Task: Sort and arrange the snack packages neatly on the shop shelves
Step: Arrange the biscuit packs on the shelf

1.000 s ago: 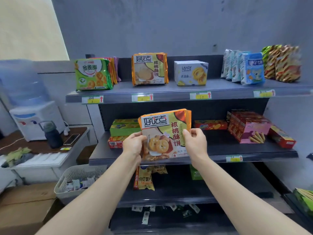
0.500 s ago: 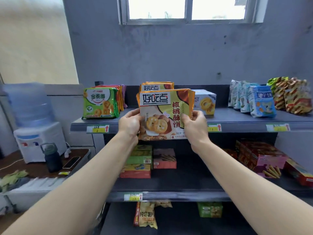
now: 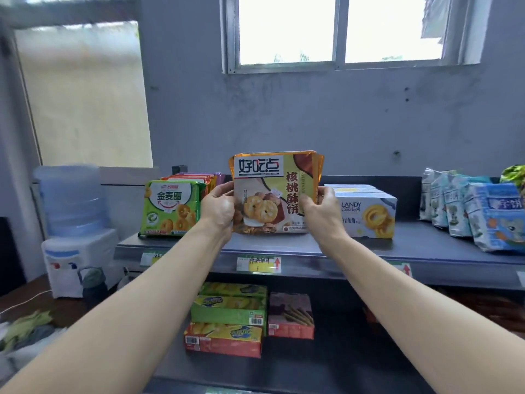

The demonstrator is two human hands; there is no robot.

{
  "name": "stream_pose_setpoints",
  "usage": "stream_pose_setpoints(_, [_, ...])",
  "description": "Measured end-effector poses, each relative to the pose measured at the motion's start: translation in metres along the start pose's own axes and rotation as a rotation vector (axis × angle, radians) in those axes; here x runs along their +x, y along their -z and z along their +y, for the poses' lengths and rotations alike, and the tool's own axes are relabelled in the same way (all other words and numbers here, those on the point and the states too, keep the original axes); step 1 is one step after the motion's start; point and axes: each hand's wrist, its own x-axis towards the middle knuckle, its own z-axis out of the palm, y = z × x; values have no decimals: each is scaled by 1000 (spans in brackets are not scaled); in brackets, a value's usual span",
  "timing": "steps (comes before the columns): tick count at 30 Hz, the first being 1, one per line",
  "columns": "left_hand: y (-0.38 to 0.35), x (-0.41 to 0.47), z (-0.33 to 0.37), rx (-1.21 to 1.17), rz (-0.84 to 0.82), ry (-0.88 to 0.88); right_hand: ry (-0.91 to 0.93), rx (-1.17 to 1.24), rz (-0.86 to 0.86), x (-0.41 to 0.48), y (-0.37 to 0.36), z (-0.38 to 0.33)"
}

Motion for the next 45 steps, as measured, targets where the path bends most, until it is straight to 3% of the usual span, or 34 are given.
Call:
stream_pose_setpoints(8, [3, 45, -35, 58, 32, 93, -103, -101, -24, 24, -13, 34])
stream_pose_setpoints(14, [13, 76, -54, 193, -63, 155, -194, -192, 9, 35, -26, 51])
stream_pose_setpoints(20, [16, 97, -62, 141, -107, 188, -229, -237, 86, 44, -39, 62])
stream_pose_setpoints(28, [19, 113, -67, 157, -238, 175, -256, -273, 154, 50, -50, 65])
stream_pose_setpoints(39, [10, 116, -78, 234, -230, 90, -233, -366, 229, 60, -53, 75])
stream_pose_setpoints(45, [10, 114, -74, 303, -201, 127, -390, -261, 150, 59, -50, 70])
